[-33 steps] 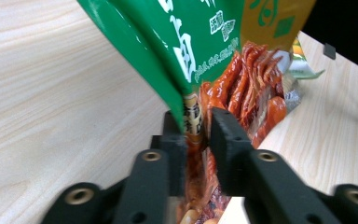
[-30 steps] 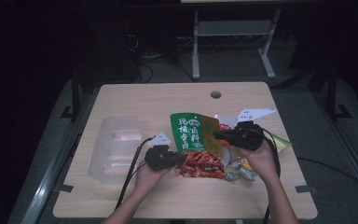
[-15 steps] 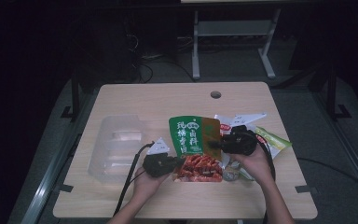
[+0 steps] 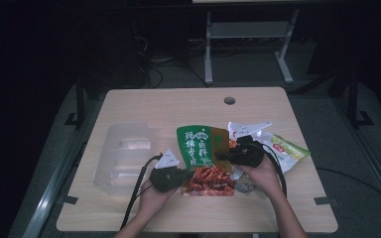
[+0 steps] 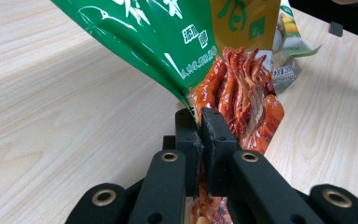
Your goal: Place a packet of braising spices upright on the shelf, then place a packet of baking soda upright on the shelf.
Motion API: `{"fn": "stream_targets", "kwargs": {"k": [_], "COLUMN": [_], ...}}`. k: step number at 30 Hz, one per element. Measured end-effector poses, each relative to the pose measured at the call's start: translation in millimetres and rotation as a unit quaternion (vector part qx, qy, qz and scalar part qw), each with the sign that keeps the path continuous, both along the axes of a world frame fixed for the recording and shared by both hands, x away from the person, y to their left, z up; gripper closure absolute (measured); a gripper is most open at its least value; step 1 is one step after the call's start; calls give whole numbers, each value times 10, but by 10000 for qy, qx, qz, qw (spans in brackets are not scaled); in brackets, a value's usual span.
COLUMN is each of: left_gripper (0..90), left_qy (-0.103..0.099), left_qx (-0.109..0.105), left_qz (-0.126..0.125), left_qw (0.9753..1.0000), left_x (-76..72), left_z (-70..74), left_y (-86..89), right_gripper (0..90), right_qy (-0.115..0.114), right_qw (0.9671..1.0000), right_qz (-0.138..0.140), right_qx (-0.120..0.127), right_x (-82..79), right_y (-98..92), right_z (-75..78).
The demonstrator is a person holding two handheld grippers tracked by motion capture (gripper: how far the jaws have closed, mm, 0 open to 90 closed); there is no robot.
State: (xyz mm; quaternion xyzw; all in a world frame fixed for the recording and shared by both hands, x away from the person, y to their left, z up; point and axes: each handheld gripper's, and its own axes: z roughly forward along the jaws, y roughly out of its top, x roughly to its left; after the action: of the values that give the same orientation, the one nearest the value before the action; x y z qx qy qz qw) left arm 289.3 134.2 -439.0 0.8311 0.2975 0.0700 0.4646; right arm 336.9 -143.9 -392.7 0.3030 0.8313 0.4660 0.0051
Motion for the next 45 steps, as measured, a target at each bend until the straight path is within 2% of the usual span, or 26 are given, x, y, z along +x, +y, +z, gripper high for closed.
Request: {"fn": "stream_targets", "kwargs": {"k": [2, 3, 4, 5, 7, 8, 9, 10, 11, 12, 15, 16, 17, 18, 20, 21, 24, 25, 31, 33, 35, 39, 45], "left_gripper": [829, 812, 781, 781, 703, 675, 585, 585, 509, 509, 396, 380, 372, 366, 353, 327, 312, 299, 237, 236, 232, 232, 232], "left_qy": [-18, 23, 23, 28, 58, 31, -9, -73, -125, -167, -289, -289, -293, -293, -338, -295, -271, -267, -382, -377, -375, -353, -365], "left_qx": [19, -71, -71, -89, -156, -164, -165, -124, -118, -134, -177, -177, -223, -223, -72, -63, -45, 14, -65, -25, -123, -75, -2], "left_qz": [13, 57, 57, 86, 132, 153, 186, 209, 216, 266, 389, 389, 370, 370, 320, 265, 199, 129, 79, 61, 117, 139, 58], "left_qw": [10000, 10000, 10000, 9999, 9998, 9997, 9997, 9997, 9996, 9994, 9987, 9987, 9986, 9986, 9989, 9992, 9994, 9996, 9992, 9993, 9992, 9993, 9993], "left_x": [-17, -48, -48, -70, -115, -133, -151, -173, -194, -216, -282, -282, -311, -311, -340, -354, -371, -378, -445, -451, -456, -456, -461], "left_z": [6, 13, 13, 19, 41, 51, 61, 76, 91, 104, 142, 142, 152, 152, 158, 152, 145, 146, 138, 143, 146, 143, 123], "left_y": [9, 33, 33, 52, 87, 97, 102, 111, 124, 138, 215, 215, 248, 248, 261, 262, 262, 268, 334, 351, 373, 383, 351], "right_gripper": [888, 891, 891, 892, 893, 893, 893, 893, 894, 894, 895, 895, 895, 895, 895, 895, 895, 896, 895, 896, 895, 895, 895], "right_qy": [-50, -48, -48, -73, -66, -91, -94, -94, -176, -176, -399, -399, -506, -506, -608, -696, -758, -761, -727, -746, -746, -741, -707], "right_qw": [10000, 10000, 10000, 9999, 9997, 9996, 9996, 9996, 9994, 9994, 9986, 9986, 9981, 9981, 9977, 9972, 9969, 9969, 9970, 9970, 9971, 9972, 9975], "right_qz": [10, 40, 40, 77, 126, 137, 161, 161, 186, 186, 220, 220, 246, 246, 242, 233, 208, 199, 154, 135, 117, 58, 74], "right_qx": [-66, -16, -16, 27, 176, 218, 234, 234, 244, 244, 275, 275, 257, 257, 190, 128, 77, 67, 214, 156, 88, -50, -8], "right_x": [-8, -19, -19, -25, -56, -74, -102, -102, -143, -143, -222, -222, -252, -252, -265, -269, -254, -238, -138, -121, -97, -69, -32], "right_y": [6, -2, -2, -14, -42, -42, -35, -35, -23, -23, 10, 10, 45, 45, 78, 123, 156, 171, 240, 268, 294, 314, 347], "right_z": [6, 24, 24, 37, 86, 105, 138, 138, 191, 191, 313, 313, 379, 379, 436, 500, 537, 554, 633, 667, 697, 681, 658]}}
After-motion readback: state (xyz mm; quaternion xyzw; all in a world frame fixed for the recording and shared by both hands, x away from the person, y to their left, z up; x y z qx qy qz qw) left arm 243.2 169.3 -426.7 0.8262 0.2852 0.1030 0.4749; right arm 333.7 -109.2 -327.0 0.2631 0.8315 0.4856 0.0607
